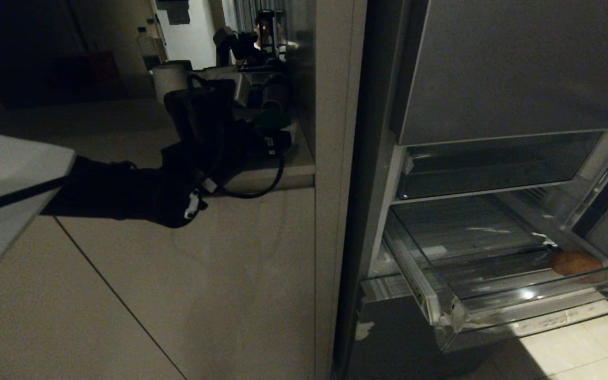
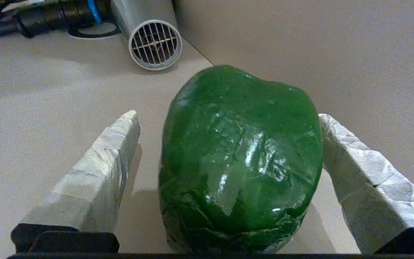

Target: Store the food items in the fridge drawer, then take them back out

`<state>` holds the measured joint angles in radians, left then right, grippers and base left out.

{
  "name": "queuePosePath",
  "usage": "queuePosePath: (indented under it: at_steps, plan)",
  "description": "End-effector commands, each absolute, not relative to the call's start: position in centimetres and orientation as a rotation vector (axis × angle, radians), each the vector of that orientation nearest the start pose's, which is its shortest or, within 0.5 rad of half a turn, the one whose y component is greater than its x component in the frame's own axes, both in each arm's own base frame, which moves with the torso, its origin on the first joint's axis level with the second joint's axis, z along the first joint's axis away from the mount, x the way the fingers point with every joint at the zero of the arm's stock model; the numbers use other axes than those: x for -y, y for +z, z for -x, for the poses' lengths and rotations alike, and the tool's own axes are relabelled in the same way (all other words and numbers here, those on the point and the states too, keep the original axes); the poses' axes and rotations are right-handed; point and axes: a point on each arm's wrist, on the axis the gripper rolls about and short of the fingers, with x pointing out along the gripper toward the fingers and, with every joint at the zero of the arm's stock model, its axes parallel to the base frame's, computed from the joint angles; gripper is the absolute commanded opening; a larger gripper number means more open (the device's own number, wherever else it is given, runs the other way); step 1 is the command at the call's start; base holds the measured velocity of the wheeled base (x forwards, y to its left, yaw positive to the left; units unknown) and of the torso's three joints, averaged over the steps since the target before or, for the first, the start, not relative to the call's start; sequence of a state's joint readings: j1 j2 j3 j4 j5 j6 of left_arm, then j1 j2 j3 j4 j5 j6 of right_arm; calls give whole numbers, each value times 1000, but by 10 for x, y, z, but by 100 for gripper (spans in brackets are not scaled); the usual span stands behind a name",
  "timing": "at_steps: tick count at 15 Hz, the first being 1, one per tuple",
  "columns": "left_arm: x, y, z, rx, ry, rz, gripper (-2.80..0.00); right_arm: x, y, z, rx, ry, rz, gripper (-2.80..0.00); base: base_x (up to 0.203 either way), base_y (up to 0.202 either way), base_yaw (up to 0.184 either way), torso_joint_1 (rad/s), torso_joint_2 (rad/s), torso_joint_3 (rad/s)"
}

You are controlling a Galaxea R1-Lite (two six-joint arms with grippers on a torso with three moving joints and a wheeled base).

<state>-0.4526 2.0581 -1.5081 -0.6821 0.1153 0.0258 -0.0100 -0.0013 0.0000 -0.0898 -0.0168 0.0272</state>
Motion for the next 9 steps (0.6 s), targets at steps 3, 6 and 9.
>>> queuePosePath:
  at_steps: [3, 6, 9]
  plan:
    - [187, 247, -391, 124, -331, 9, 0, 0, 76, 21, 60, -27, -28, -280, 0, 0, 0, 0, 0, 0]
    - [186, 246, -391, 124, -328, 9, 0, 0, 76, 21, 60, -25, -29, -280, 0, 0, 0, 0, 0, 0]
    - [186, 245, -391, 124, -327, 3, 0, 0, 76, 21, 60, -27, -34, -280, 0, 0, 0, 0, 0, 0]
